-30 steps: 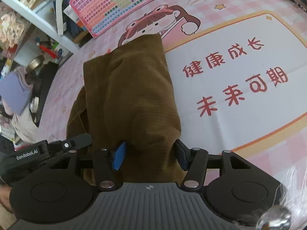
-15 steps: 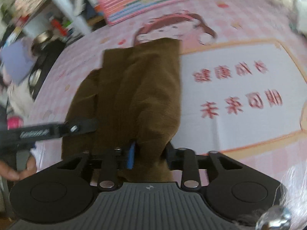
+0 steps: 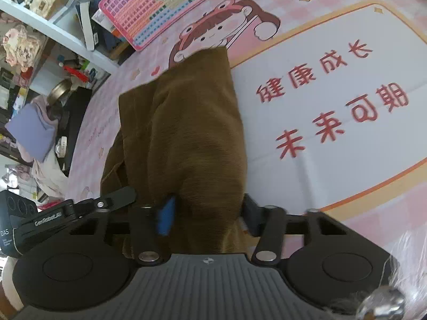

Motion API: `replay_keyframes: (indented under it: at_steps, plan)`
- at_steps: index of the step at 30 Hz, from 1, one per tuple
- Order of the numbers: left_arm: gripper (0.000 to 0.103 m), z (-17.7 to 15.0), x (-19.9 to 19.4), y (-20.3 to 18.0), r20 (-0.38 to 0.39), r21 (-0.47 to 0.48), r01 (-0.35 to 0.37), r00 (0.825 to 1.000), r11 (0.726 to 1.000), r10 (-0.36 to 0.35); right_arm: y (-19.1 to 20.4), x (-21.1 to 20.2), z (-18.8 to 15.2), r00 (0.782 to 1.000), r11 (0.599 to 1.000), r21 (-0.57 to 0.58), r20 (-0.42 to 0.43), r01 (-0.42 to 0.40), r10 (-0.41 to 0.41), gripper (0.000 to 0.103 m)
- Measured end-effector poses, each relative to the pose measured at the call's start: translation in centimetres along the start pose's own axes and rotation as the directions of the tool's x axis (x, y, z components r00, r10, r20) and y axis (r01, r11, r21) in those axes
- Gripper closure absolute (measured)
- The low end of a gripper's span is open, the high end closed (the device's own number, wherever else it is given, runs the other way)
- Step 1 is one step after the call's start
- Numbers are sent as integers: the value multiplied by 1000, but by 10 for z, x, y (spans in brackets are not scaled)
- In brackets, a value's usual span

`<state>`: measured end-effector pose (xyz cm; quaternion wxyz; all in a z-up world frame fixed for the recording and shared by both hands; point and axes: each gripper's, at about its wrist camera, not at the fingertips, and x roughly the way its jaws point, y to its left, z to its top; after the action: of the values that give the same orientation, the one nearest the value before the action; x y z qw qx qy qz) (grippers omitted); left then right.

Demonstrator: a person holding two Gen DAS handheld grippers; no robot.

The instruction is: Fold clothes

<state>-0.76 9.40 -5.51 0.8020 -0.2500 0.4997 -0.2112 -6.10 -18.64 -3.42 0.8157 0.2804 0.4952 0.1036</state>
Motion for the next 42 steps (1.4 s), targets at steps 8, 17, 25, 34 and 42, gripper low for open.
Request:
replay_keyframes:
  at_steps: [8,17,25,34,42]
  plan:
    - [75,-12,-14,-32,31,169,-66,998,983,61,39,-11,-19,995,962,-254,60,96,-83,77]
    - [54,-12,-6,-9,-28,97,-25,999,995,28,7,-3,-17,998,994,-90,14,61,-60,58]
    - [67,-15,-4,-15,-16,116,-13,1000,993,15,16,-1,-20,999,990,-136,22,40,-38,76]
    - [76,-25,-33,-43,70,233,-19,998,972,2,49,-27,-36,986,947,-302,155,112,-67,80]
    - [76,-36,-46,-56,110,275,-32,994,961,2,54,-41,-48,979,933,-338,199,119,-53,80]
